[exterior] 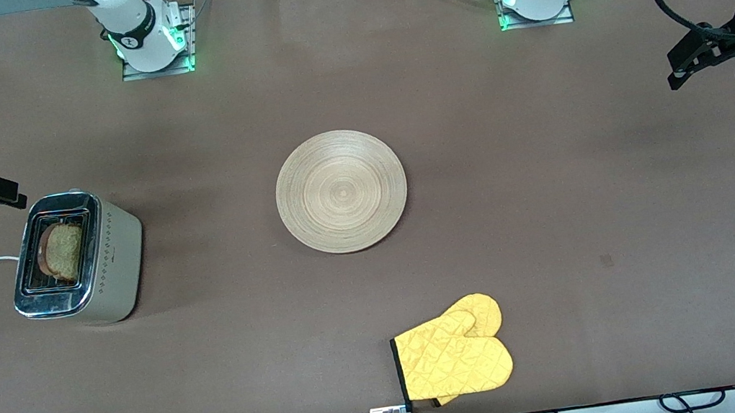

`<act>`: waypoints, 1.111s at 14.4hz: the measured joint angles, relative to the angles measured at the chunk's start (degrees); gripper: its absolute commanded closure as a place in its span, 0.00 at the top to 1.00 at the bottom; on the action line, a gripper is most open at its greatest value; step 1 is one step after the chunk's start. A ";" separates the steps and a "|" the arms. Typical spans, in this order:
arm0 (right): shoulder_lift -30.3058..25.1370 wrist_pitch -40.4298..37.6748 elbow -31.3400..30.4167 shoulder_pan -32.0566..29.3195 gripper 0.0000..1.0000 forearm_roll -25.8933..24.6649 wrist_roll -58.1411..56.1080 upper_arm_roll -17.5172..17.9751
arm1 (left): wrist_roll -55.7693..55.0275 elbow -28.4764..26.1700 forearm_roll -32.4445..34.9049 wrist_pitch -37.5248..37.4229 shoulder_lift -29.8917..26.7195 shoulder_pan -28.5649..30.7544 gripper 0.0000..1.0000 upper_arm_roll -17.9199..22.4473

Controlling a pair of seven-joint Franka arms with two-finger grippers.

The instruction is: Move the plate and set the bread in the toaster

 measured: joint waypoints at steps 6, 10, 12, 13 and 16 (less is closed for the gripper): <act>-0.06 0.01 -0.03 -0.03 1.00 -0.71 -0.60 0.01 | 0.00 0.00 0.00 0.00 0.00 0.00 1.00 0.00; -0.19 0.01 -0.01 -0.03 1.00 -0.72 -0.64 0.02 | 0.00 0.00 0.00 0.00 0.00 0.00 1.00 0.00; -0.23 0.01 -0.01 -0.03 1.00 -0.73 -0.68 0.03 | 0.00 0.00 0.00 0.00 0.00 0.00 1.00 0.00; -0.24 0.01 -0.01 -0.04 1.00 -0.75 -0.68 0.03 | 0.00 0.00 0.00 0.00 0.00 0.00 1.00 0.00; -0.26 0.07 -0.01 -0.35 1.00 -0.79 -0.68 0.03 | 0.00 0.00 0.00 0.00 0.00 0.00 1.00 0.00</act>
